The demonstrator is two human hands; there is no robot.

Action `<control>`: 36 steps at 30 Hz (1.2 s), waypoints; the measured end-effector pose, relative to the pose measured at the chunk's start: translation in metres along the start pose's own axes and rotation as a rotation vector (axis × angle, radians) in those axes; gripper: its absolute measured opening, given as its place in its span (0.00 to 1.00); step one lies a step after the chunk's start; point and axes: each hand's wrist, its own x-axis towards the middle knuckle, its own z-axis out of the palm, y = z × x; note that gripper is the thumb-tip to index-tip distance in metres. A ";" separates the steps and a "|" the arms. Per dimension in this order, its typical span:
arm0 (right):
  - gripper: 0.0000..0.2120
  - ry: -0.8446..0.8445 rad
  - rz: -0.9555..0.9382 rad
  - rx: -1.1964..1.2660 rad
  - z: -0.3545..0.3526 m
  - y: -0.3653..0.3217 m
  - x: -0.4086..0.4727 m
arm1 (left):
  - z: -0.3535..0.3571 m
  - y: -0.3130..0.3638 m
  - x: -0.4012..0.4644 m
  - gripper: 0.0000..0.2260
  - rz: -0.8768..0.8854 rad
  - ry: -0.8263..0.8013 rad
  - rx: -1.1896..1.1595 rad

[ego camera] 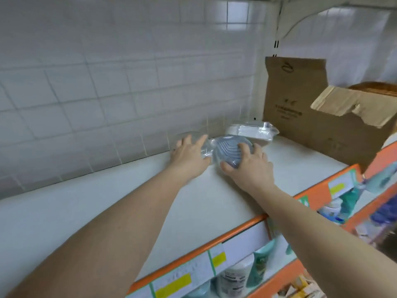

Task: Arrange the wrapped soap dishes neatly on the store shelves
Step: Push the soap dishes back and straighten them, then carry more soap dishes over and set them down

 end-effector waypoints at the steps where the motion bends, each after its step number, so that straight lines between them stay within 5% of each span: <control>1: 0.32 0.016 -0.002 0.007 0.002 0.002 0.002 | 0.003 0.002 0.005 0.28 -0.015 -0.004 0.009; 12: 0.31 -0.015 -0.032 0.190 -0.001 0.010 0.001 | 0.023 -0.005 0.003 0.14 -0.201 0.296 -0.177; 20: 0.33 -0.094 -0.169 0.318 -0.001 0.008 -0.007 | 0.018 -0.026 -0.020 0.32 -0.414 0.302 -0.154; 25: 0.32 -0.157 -0.204 0.293 -0.007 0.002 -0.013 | 0.004 -0.052 -0.056 0.26 -0.424 0.277 -0.247; 36: 0.33 -0.170 -0.426 0.429 -0.004 -0.171 -0.131 | -0.108 -0.174 -0.231 0.28 -0.536 0.542 -0.289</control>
